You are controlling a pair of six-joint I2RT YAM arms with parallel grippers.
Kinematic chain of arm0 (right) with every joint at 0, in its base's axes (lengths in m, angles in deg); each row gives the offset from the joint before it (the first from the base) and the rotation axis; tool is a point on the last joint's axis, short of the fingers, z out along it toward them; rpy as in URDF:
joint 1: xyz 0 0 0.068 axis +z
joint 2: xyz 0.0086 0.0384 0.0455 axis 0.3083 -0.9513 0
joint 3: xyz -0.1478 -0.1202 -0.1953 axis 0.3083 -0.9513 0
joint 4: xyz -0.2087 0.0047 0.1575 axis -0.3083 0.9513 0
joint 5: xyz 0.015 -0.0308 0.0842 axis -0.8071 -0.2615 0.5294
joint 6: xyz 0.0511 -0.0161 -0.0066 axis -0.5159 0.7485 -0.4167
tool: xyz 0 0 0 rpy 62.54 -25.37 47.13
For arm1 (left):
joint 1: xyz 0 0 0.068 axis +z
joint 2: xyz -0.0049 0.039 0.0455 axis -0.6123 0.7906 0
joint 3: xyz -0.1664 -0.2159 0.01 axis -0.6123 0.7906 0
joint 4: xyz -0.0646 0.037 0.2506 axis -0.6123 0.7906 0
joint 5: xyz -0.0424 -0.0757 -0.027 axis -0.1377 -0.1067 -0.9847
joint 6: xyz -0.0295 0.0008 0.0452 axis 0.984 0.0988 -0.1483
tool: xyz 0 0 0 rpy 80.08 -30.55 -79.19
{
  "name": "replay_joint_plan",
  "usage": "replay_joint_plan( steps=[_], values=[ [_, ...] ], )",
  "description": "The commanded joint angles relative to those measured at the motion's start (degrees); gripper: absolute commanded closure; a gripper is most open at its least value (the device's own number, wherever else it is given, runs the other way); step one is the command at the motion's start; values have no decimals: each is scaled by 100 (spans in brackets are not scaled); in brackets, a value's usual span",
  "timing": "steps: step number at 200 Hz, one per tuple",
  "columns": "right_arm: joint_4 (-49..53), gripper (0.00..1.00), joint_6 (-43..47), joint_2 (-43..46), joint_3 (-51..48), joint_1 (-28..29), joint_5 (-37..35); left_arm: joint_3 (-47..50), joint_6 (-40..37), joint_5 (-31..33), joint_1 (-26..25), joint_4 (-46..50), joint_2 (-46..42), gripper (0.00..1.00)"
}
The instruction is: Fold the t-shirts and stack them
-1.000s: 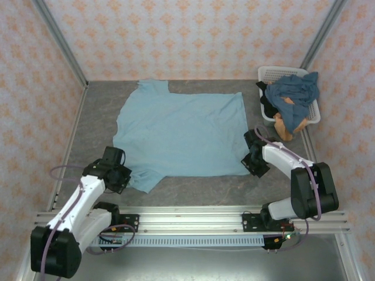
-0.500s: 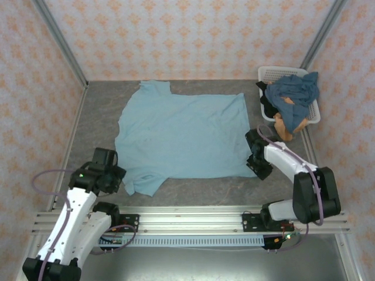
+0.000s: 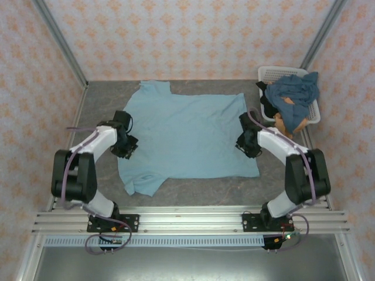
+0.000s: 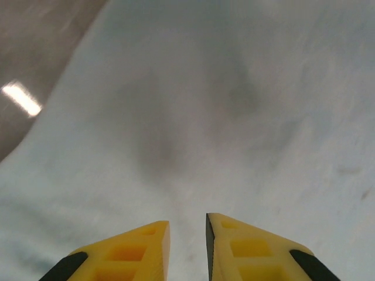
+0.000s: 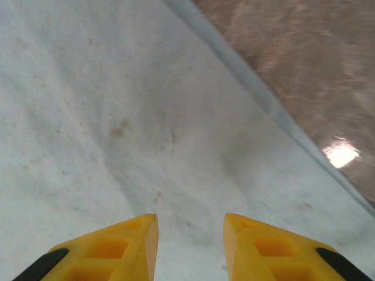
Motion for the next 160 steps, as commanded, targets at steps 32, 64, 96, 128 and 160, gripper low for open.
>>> replay_joint_plan(
  steps=[32,64,96,128,160],
  values=[
    [198,64,82,-1397,1001,45,257,-620,-916,-91,589,-29,1080,78],
    [659,63,-24,-2322,1919,48,215,-1310,-1215,-196,847,119,2051,81],
    [1121,62,-3,-3244,3137,39,192,-2425,-1522,-260,978,373,2803,81],
    [1536,59,134,-3957,4442,30,115,-3815,-1955,56,982,862,3212,78],
    [1656,48,241,-3566,4619,41,-72,-3967,-2329,626,933,1140,2481,60]
  ],
)
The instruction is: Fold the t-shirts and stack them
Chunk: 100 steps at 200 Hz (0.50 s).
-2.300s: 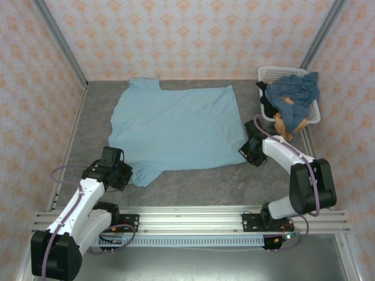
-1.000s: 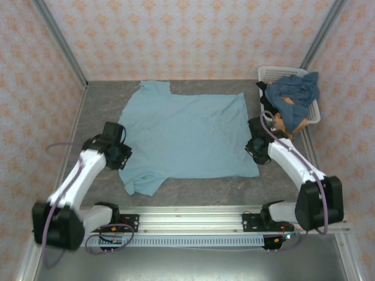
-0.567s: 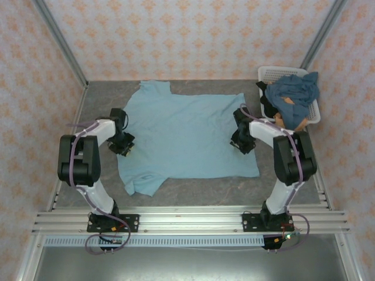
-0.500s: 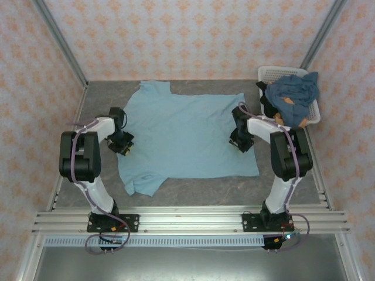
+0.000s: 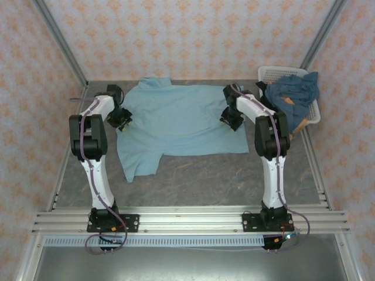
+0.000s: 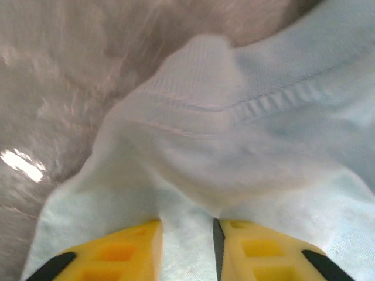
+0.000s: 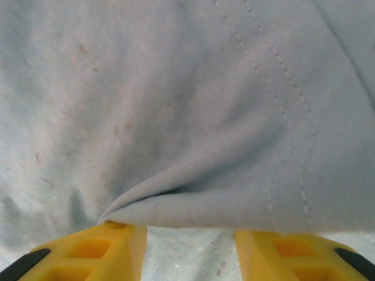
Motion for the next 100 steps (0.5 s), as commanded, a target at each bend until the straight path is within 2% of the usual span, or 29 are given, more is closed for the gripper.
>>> replay_joint_plan(
  steps=[1,19,34,66,100],
  values=[
    [407,48,107,231,-78,30,-294,-38,-465,664,-2,562,-729,59],
    [253,40,100,957,-705,28,-444,738,-490,787,-50,747,-1638,50],
    [168,37,36,1701,-1397,29,-551,1800,-311,576,-71,819,-2526,49],
    [-72,36,-120,3105,-3139,14,-483,4214,168,-97,-420,866,-4196,50],
    [-422,36,-29,4129,-4574,6,-407,5598,460,-526,-567,489,-5282,48]
  ],
)
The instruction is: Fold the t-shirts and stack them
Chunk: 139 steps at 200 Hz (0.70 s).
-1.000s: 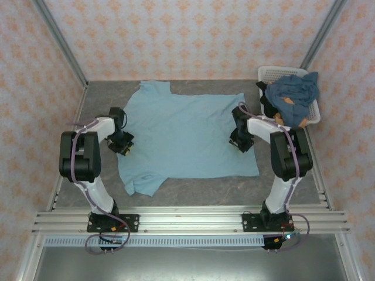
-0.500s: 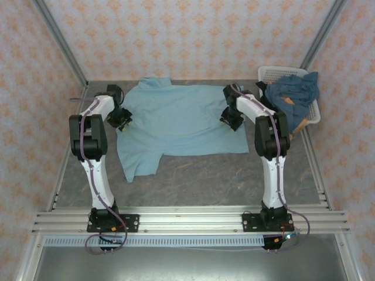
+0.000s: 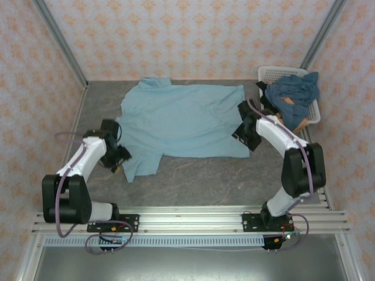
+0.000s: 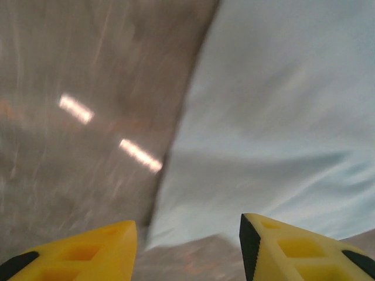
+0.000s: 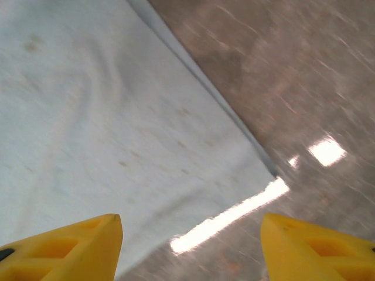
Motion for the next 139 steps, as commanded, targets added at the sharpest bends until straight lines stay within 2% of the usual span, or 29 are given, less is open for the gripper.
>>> replay_joint_plan(
  steps=[1,28,69,83,109,139],
  values=[
    [-222,36,16,379,-801,5,-102,598,326,-399,-66,-96,-445,48],
    [-365,37,136,519,-1325,-100,-17,802,225,-366,-356,-304,-305,48],
    [-519,38,236,450,-1423,-148,45,1044,263,-236,-371,-892,-114,53],
    [-497,38,245,399,-1410,-160,23,1017,182,-153,-371,-926,7,59],
    [-453,39,219,393,-1361,-184,-44,985,63,-20,-371,-921,132,77],
    [-385,41,206,368,-1298,-197,-227,932,111,84,-371,-649,-257,94]
  ],
)
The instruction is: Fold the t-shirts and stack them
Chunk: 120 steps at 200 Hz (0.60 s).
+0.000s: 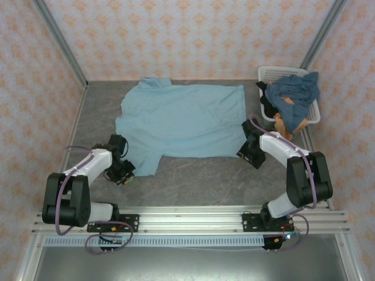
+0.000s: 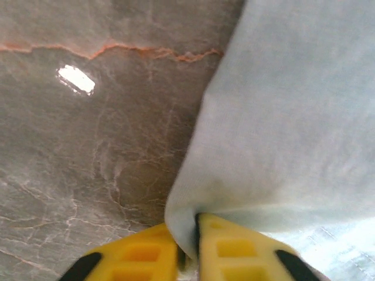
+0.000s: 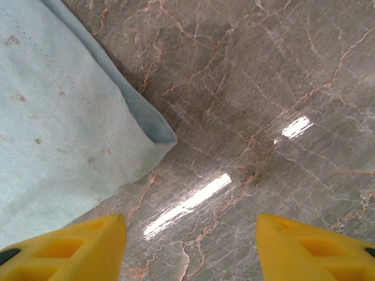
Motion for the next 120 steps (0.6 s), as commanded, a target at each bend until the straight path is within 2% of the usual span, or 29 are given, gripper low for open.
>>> replay_joint_plan(
  steps=[1,11,38,72,120],
  values=[
    [79,41,33,-54,136,-55,-294,-67,-3,277,-19,225,-322,94],
    [85,41,-2,-58,124,-84,-364,-81,11,292,-19,389,-480,100],
    [-114,42,-114,-62,87,-167,-403,-113,119,296,-18,765,-900,100],
    [-399,43,-154,-372,314,-219,-269,-102,362,28,-19,786,-1150,100],
    [-530,54,-301,-888,498,-228,-219,-234,491,-20,-19,858,-1178,100]
  ],
)
